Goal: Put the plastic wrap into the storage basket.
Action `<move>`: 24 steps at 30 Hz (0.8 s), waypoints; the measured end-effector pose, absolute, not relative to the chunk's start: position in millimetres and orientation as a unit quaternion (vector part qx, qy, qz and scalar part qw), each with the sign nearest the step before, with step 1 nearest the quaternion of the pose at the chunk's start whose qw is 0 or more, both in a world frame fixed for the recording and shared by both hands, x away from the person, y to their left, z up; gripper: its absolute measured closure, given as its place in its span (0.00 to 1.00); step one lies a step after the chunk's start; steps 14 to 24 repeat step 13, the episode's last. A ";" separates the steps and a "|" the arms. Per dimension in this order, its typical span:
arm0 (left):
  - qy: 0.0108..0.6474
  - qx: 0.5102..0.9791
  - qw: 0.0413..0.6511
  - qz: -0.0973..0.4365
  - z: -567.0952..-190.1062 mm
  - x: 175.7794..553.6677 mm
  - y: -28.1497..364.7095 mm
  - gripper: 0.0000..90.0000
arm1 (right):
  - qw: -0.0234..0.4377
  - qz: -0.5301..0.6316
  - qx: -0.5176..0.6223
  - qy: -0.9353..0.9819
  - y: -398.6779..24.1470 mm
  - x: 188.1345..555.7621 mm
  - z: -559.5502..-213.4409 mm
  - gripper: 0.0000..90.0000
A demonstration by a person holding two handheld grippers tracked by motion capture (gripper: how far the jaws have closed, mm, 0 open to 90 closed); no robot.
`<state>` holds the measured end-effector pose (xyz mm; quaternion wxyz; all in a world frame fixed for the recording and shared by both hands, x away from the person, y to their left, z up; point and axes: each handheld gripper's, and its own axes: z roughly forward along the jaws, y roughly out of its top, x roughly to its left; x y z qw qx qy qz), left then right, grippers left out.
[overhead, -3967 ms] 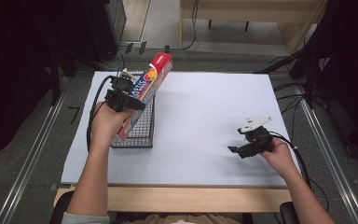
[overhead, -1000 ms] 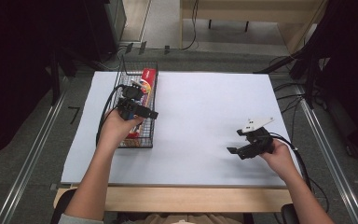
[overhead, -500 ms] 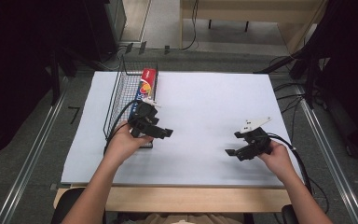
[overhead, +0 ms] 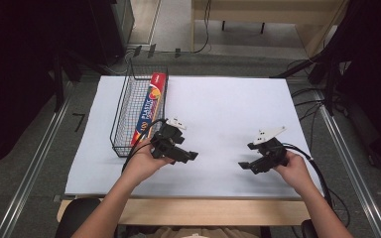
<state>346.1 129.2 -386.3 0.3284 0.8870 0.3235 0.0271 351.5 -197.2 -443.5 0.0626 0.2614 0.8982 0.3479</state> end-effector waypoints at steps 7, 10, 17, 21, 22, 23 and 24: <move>0.315 0.889 0.332 0.022 -393.6 343.6 124.8 0.26 | 0.060 0.347 0.259 0.900 -196.7 350.4 -444.0 0.22; 0.304 0.894 0.328 0.021 -396.6 342.1 123.8 0.26 | 0.060 0.345 0.259 0.900 -196.7 350.3 -444.5 0.22; 0.295 0.898 0.326 0.021 -400.8 339.3 120.2 0.26 | 0.058 0.343 0.257 0.901 -196.5 350.9 -445.0 0.22; 0.295 0.898 0.326 0.021 -400.8 339.3 120.2 0.26 | 0.058 0.343 0.257 0.901 -196.5 350.9 -445.0 0.22; 0.295 0.898 0.326 0.021 -400.8 339.3 120.2 0.26 | 0.058 0.343 0.257 0.901 -196.5 350.9 -445.0 0.22; 0.295 0.898 0.326 0.021 -400.8 339.3 120.2 0.26 | 0.058 0.343 0.257 0.901 -196.5 350.9 -445.0 0.22; 0.295 0.898 0.326 0.021 -400.8 339.3 120.2 0.26 | 0.058 0.343 0.257 0.901 -196.5 350.9 -445.0 0.22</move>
